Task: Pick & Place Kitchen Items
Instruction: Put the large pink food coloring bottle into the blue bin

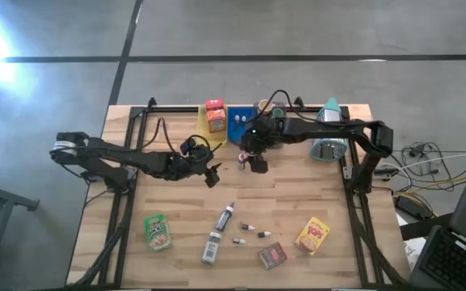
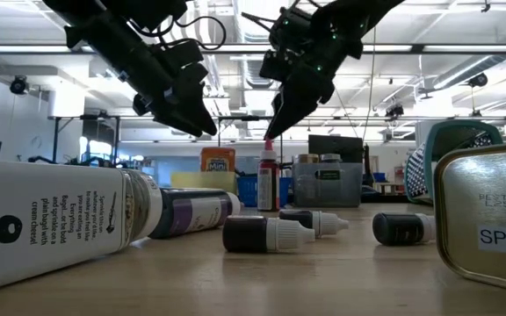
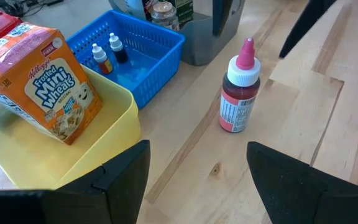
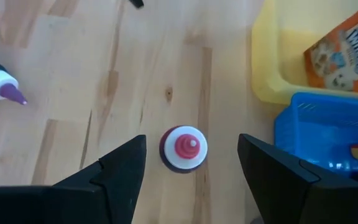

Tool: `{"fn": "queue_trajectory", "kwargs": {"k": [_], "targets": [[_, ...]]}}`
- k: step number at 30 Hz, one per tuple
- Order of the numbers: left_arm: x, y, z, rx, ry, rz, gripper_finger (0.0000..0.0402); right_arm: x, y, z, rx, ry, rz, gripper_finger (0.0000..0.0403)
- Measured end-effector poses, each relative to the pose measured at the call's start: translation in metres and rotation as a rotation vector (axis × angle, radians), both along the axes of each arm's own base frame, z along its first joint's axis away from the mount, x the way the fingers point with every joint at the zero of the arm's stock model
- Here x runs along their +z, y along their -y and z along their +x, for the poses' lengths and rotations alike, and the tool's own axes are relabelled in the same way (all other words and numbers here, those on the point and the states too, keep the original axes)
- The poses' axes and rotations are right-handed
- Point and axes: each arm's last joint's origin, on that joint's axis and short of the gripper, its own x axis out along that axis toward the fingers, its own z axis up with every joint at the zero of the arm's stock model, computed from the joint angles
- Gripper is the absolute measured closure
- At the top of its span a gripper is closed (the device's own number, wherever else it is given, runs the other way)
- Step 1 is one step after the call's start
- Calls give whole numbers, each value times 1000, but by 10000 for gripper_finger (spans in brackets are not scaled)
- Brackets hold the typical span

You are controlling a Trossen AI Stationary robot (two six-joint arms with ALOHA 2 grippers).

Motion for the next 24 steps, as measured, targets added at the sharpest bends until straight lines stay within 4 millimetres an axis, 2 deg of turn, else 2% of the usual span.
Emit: {"fn": "queue_trajectory", "kwargs": {"k": [5,14,24], "targets": [[0,0,0,0,-1,0,128,-11,1,3,-1,-30,9,160],[0,0,0,0,-1,0,128,-12,1,4,-14,-24,21,186],[0,0,0,0,-1,1,128,-24,2,9,1,-35,58,191]]}}
